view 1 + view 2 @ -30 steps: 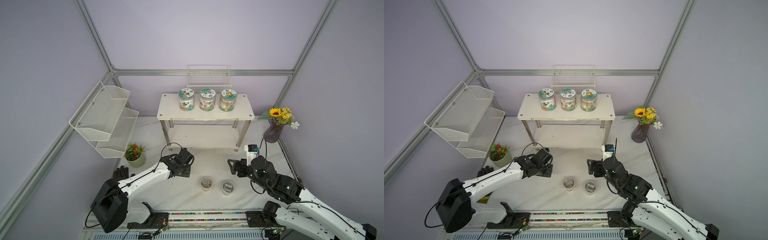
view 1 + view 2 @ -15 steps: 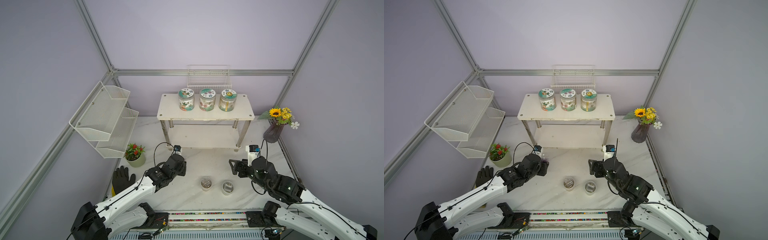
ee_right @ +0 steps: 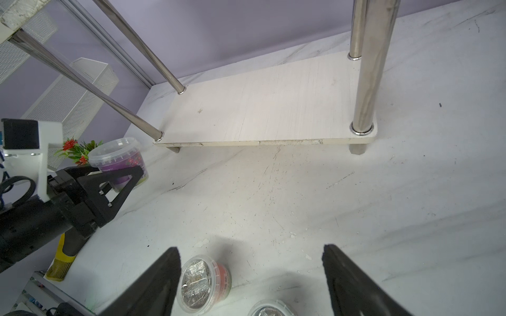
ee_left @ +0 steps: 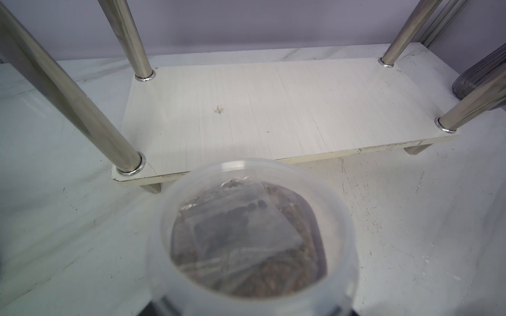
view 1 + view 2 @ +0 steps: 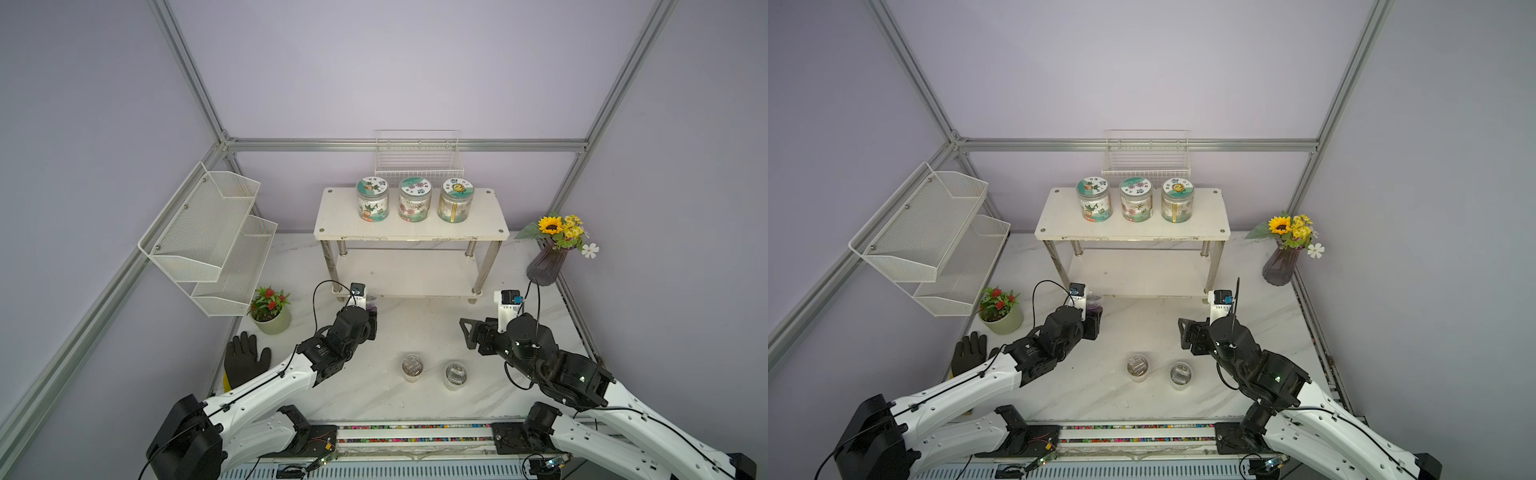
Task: Place the seed container on the shelf
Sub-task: Pick up the seed jar at the center of the board, then place the seed jar on the shelf.
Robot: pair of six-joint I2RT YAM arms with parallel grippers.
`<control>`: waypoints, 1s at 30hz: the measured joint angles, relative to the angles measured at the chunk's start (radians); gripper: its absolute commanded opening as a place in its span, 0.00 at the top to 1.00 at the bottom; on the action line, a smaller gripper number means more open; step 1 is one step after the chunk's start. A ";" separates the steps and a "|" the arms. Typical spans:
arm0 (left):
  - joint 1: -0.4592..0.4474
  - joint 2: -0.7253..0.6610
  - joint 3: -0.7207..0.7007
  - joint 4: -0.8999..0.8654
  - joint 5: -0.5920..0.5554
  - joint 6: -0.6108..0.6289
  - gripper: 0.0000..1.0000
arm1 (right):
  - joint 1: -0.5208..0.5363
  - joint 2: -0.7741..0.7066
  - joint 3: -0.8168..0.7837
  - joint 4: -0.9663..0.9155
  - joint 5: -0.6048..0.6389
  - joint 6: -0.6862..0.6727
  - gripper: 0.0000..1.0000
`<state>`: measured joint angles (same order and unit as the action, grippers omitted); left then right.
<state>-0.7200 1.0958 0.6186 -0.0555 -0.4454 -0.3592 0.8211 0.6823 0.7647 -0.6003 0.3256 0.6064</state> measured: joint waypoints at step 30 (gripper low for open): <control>0.195 0.443 0.095 0.451 0.118 0.085 0.46 | 0.000 -0.033 0.000 -0.026 0.004 0.000 0.16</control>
<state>-0.5251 1.5391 0.7139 0.3958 -0.3271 -0.2745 0.8211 0.6495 0.7647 -0.6266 0.3298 0.6064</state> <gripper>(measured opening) 0.544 0.843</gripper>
